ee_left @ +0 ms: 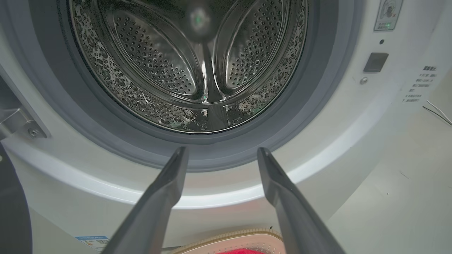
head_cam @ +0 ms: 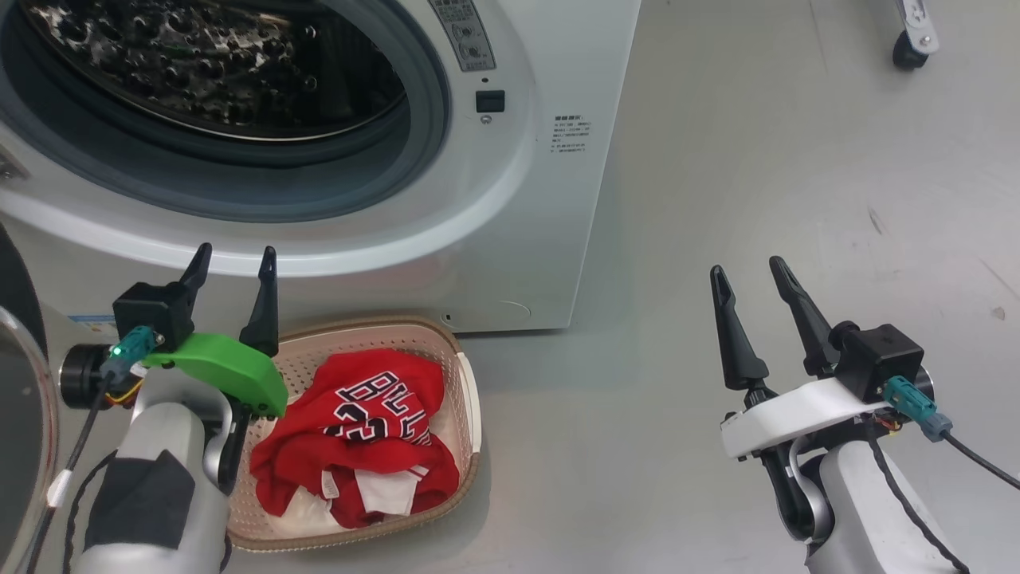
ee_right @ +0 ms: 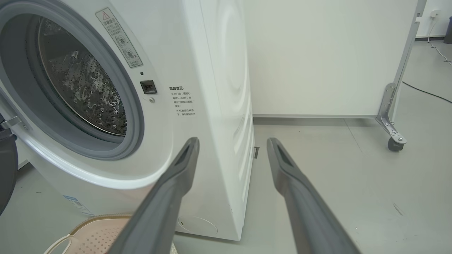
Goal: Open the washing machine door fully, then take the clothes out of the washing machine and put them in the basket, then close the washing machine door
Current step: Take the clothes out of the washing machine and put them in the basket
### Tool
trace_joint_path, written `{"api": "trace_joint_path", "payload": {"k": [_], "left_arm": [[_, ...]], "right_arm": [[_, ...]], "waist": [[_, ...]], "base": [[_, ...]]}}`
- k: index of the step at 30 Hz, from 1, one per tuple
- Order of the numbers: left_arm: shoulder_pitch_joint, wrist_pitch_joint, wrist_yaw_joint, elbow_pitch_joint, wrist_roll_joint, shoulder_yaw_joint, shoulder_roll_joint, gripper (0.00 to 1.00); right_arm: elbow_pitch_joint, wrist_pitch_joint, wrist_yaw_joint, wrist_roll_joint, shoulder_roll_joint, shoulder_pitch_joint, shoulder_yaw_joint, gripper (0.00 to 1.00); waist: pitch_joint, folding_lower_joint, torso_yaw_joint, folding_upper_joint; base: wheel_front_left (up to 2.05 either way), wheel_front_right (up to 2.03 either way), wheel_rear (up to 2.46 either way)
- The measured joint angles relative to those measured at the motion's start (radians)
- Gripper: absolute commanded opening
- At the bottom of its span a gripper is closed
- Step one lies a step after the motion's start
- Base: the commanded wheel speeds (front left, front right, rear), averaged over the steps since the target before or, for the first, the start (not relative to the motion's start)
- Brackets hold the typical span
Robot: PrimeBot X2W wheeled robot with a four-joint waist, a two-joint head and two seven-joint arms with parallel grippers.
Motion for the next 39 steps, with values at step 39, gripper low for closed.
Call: {"api": "trace_joint_path", "payload": {"k": [39], "left_arm": [[0.392,0.0,-0.004,-0.37,-0.009,0.029,-0.024,1.0]], "right_arm": [[-0.033,0.0,0.005,0.002,0.007,0.139,-0.021,1.0]], "waist": [[-0.218,0.0,0.075,0.0]], "base": [[0.0,0.0,0.0]]}}
